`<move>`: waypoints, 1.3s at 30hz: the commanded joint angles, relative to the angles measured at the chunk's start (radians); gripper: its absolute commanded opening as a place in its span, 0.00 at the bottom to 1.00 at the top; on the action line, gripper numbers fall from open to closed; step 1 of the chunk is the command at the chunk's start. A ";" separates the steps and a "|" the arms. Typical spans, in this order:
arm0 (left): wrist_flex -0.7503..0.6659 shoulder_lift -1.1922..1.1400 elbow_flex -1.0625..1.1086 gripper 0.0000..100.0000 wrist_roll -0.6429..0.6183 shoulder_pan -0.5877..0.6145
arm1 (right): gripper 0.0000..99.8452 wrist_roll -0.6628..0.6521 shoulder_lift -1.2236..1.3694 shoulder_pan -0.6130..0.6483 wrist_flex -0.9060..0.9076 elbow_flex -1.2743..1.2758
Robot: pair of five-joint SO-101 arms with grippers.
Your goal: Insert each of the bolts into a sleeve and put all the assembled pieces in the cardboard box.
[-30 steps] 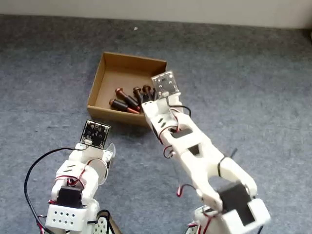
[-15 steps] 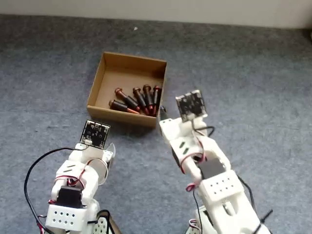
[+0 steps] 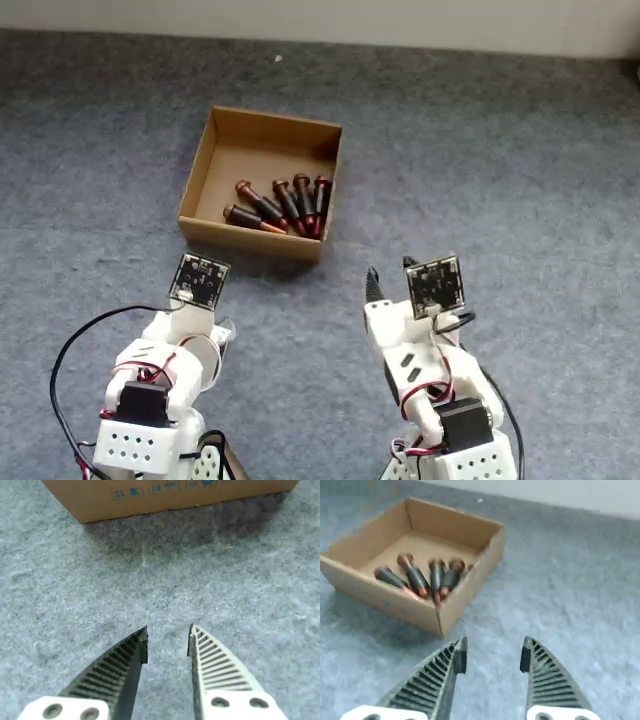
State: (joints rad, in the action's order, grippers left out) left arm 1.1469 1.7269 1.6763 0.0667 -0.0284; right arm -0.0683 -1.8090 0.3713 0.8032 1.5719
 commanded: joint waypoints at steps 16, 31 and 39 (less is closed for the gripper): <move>0.009 -0.001 0.024 0.16 0.008 -0.013 | 0.01 -0.009 -0.025 -0.058 0.150 0.200; 0.061 0.007 0.024 0.16 0.006 -0.016 | 0.01 -0.009 -0.018 -0.058 0.157 0.243; 0.058 0.007 0.024 0.03 0.006 -0.016 | 0.01 -0.009 -0.018 -0.058 0.157 0.243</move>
State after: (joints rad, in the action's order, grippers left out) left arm 1.2037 1.7269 1.6763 0.0683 -0.0284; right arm -0.0683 -1.8259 0.3253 0.9551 1.6701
